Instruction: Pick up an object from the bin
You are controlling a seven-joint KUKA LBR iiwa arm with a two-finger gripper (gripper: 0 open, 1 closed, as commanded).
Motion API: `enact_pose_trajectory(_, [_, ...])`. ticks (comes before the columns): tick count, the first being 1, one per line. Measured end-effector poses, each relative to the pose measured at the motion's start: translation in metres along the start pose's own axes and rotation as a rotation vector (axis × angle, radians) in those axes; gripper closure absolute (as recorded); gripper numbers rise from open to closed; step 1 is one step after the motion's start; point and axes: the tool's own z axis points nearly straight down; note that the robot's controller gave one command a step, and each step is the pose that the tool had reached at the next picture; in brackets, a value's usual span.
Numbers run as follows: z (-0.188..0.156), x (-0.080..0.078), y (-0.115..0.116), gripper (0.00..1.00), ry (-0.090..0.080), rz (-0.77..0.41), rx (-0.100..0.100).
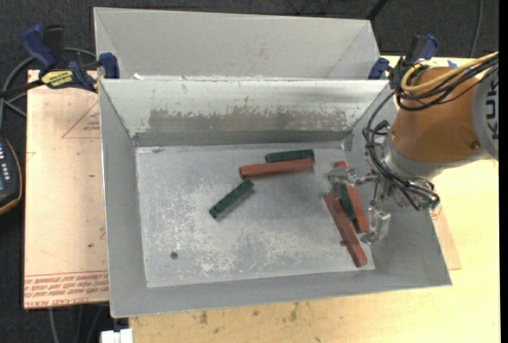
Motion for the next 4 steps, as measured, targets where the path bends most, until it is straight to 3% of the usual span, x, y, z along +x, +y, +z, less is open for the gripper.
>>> enact_pose_trajectory(1, [0.038, -0.044, -0.053, 0.00, -0.008, -0.465, -0.013])
enact_pose_trajectory(2, [0.051, -0.031, -0.013, 0.00, -0.008, -0.854, 0.002])
enact_pose_trajectory(3, [0.047, -0.033, -0.015, 1.00, -0.014, -0.853, 0.011])
enact_pose_trajectory(4, [-0.094, -0.018, 0.021, 1.00, -0.005, -0.873, 0.009])
